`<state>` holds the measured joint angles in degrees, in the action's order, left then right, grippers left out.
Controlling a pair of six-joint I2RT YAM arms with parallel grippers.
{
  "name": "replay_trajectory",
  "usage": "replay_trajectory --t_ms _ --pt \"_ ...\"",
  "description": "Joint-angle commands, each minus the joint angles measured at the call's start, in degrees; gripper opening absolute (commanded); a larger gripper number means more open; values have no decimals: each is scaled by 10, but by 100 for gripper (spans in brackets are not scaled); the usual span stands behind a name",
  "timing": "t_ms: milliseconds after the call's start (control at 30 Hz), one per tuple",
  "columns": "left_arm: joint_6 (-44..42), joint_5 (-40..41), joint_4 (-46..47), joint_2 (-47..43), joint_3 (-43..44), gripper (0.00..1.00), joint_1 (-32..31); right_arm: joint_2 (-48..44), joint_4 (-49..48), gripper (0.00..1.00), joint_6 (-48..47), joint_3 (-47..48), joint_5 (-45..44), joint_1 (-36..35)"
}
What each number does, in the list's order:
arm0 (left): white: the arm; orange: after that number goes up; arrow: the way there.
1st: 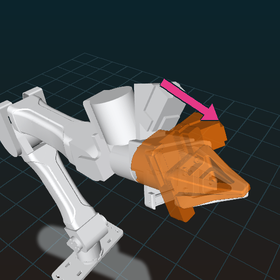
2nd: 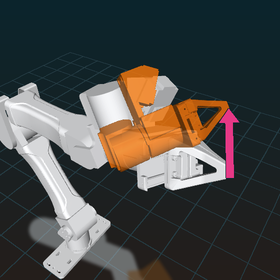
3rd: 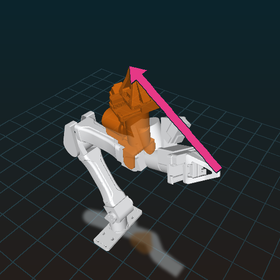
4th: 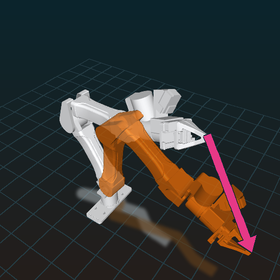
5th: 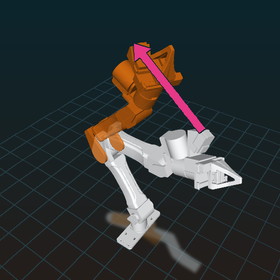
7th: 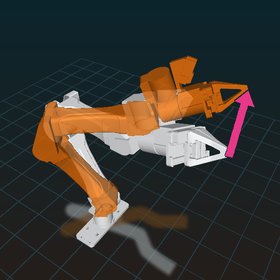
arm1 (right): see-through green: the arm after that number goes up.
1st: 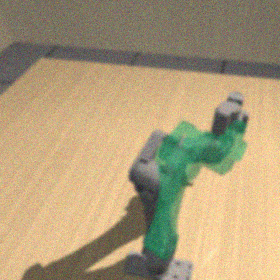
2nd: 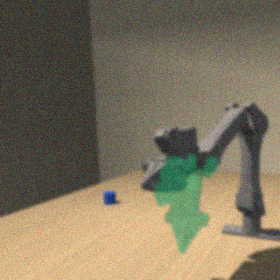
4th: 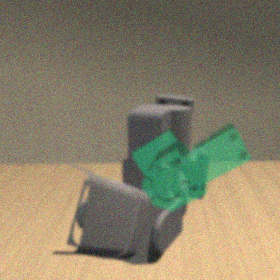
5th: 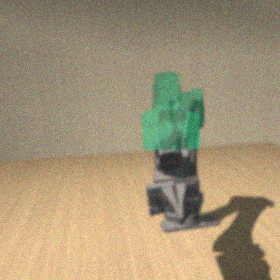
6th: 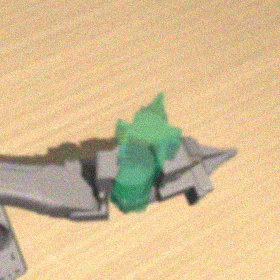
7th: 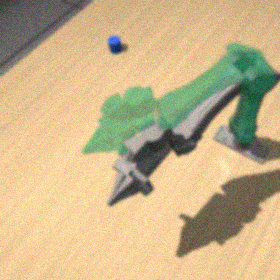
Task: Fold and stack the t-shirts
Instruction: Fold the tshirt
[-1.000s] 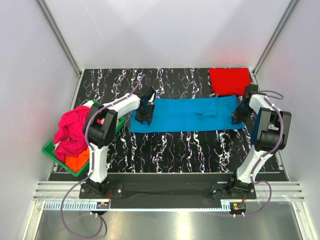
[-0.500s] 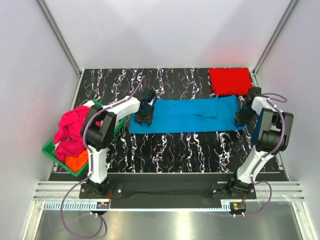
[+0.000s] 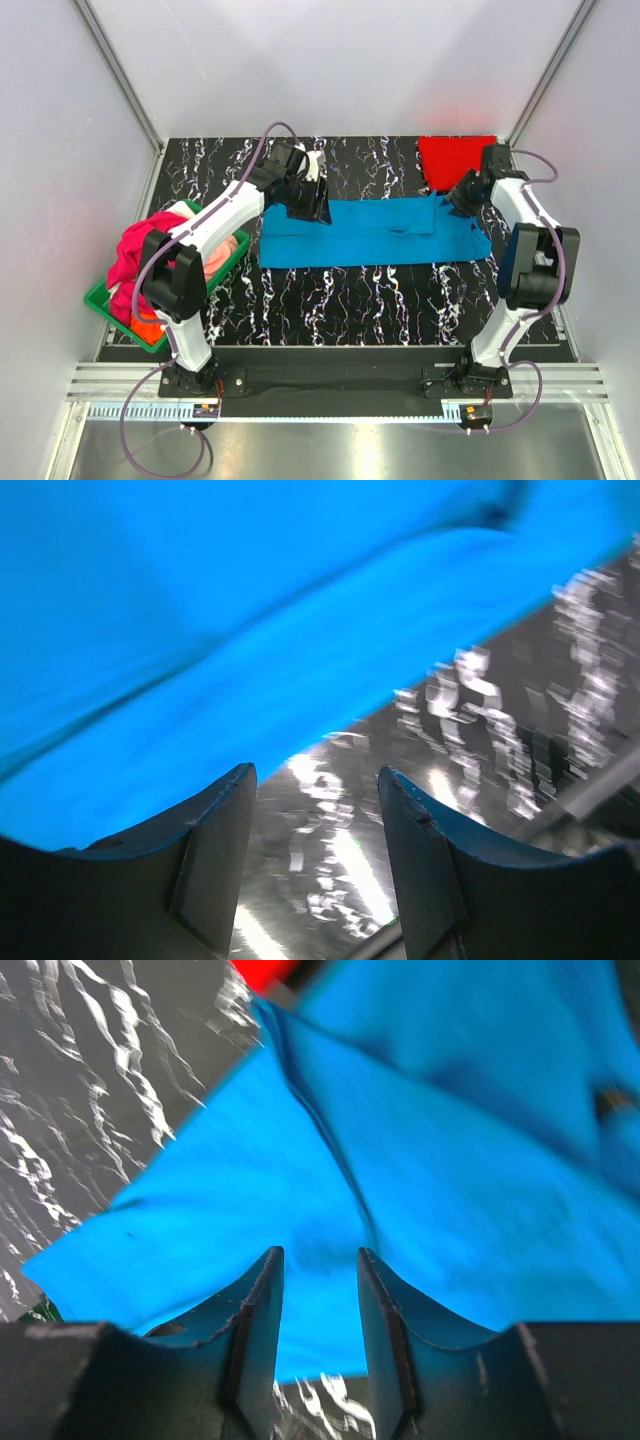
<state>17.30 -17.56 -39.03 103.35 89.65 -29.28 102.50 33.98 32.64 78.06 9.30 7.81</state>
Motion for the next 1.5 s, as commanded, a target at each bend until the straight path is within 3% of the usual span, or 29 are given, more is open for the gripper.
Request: replay_trajectory --t_ms 0,233,600,1300,1400,1467 --pt "19 -139 36 6 -1 57 -4 52 -28 43 -28 59 50 -2" --pt "4 -167 33 -25 -21 58 -3 44 -38 44 21 -7 38 -16" --pt "-31 -137 18 -46 -67 58 3 -35 -124 48 131 -131 11 -27" --pt "-36 -124 19 -51 -75 58 3 -34 -139 47 190 -161 -16 -51" --pt "-38 -124 19 -50 -76 58 4 -29 -138 44 196 -158 -18 -53" --pt "-39 -125 19 -50 -76 58 4 -28 -139 35 202 -157 -22 -54"
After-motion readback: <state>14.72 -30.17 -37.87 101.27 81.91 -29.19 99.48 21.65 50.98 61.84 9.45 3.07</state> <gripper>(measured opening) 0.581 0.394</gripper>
